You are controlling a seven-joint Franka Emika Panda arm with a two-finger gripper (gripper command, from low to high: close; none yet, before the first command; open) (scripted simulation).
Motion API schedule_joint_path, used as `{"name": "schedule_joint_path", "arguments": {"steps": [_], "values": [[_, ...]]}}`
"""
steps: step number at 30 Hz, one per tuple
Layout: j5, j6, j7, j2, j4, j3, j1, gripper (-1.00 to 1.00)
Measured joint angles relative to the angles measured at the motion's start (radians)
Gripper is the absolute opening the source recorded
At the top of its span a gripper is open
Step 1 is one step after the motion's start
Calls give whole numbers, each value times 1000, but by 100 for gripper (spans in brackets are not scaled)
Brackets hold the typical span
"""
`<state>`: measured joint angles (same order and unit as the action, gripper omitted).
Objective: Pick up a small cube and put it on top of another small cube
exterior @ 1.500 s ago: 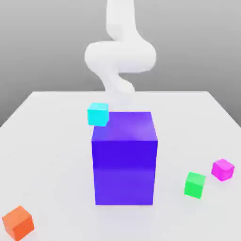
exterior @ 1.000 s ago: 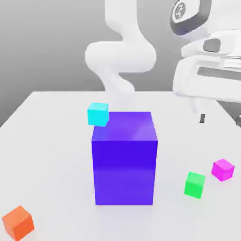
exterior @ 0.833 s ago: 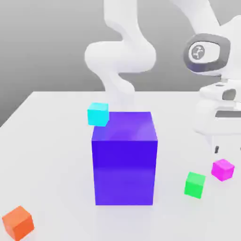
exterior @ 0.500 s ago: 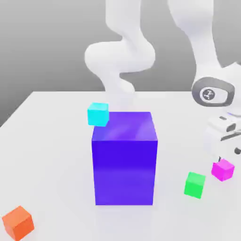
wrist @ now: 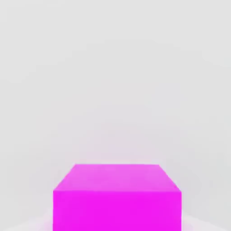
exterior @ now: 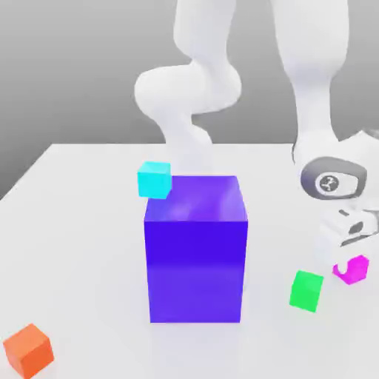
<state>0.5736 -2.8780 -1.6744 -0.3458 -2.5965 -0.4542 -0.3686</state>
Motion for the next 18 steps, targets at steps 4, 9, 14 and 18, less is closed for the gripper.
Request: {"name": "schedule_joint_path", "arguments": {"steps": [4, 9, 14, 18], "values": [[-140, 56, 107, 92, -31, -127, 97, -100], [-245, 112, 248, 172, -60, -186, 167, -100], [-284, 147, 406, 218, -78, -183, 224, -100], [-349, 167, 560, 266, -96, -182, 269, -100]]}}
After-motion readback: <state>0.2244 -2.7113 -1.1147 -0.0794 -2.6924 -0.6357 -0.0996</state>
